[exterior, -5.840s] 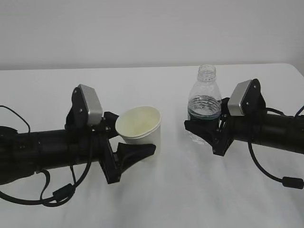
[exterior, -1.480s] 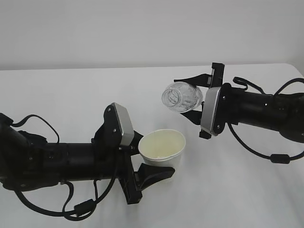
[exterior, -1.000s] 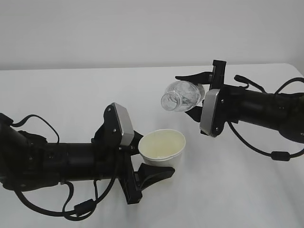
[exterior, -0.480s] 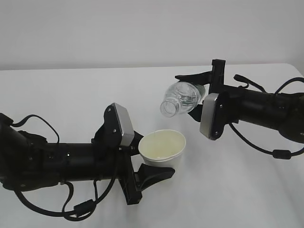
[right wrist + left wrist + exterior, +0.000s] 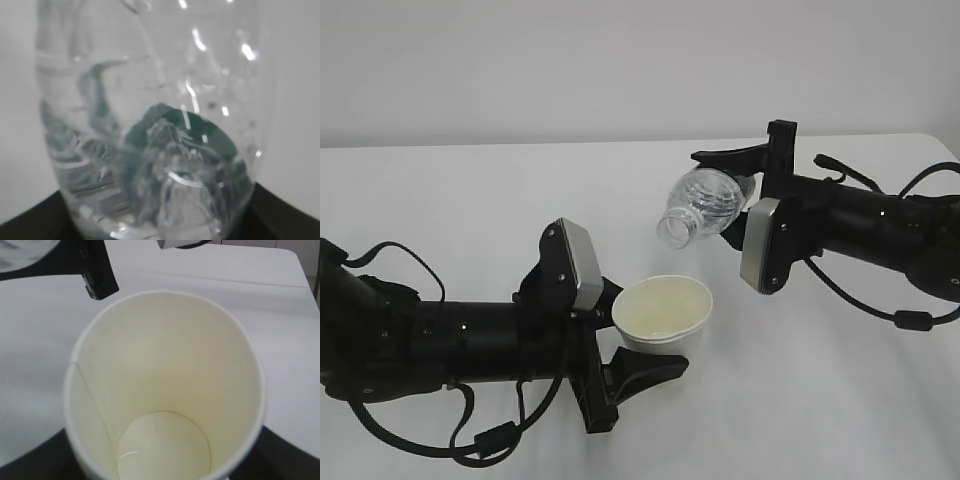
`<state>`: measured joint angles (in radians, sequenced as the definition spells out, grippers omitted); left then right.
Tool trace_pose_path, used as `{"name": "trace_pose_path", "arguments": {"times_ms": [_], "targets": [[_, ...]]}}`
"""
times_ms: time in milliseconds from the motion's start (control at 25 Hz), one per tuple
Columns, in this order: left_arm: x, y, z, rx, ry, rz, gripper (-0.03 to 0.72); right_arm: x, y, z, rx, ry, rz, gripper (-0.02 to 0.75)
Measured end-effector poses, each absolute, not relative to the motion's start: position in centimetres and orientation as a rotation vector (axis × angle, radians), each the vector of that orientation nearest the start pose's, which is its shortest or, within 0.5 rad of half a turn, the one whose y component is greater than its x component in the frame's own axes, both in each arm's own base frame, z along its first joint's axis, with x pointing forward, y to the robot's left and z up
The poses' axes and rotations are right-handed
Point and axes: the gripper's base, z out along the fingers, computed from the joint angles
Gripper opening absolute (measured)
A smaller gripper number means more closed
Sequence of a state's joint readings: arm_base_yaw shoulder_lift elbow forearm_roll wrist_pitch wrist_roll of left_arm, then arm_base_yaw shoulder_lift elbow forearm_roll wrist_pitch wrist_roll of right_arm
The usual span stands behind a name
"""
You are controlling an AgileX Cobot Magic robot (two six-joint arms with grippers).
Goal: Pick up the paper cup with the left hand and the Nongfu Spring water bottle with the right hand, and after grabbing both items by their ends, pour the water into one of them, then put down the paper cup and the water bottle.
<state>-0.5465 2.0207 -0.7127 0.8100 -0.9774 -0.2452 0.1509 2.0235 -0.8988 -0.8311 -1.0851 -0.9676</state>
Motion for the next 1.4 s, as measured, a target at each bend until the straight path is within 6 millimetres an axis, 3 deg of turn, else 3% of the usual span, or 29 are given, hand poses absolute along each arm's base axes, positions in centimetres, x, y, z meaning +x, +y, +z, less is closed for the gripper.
{"name": "trace_pose_path", "arguments": {"times_ms": [1400], "targets": [[25.40,-21.84,10.24,1.172,1.612,-0.808,0.459,35.97,11.52,14.86,-1.548,0.616,-0.489,0.467]]}}
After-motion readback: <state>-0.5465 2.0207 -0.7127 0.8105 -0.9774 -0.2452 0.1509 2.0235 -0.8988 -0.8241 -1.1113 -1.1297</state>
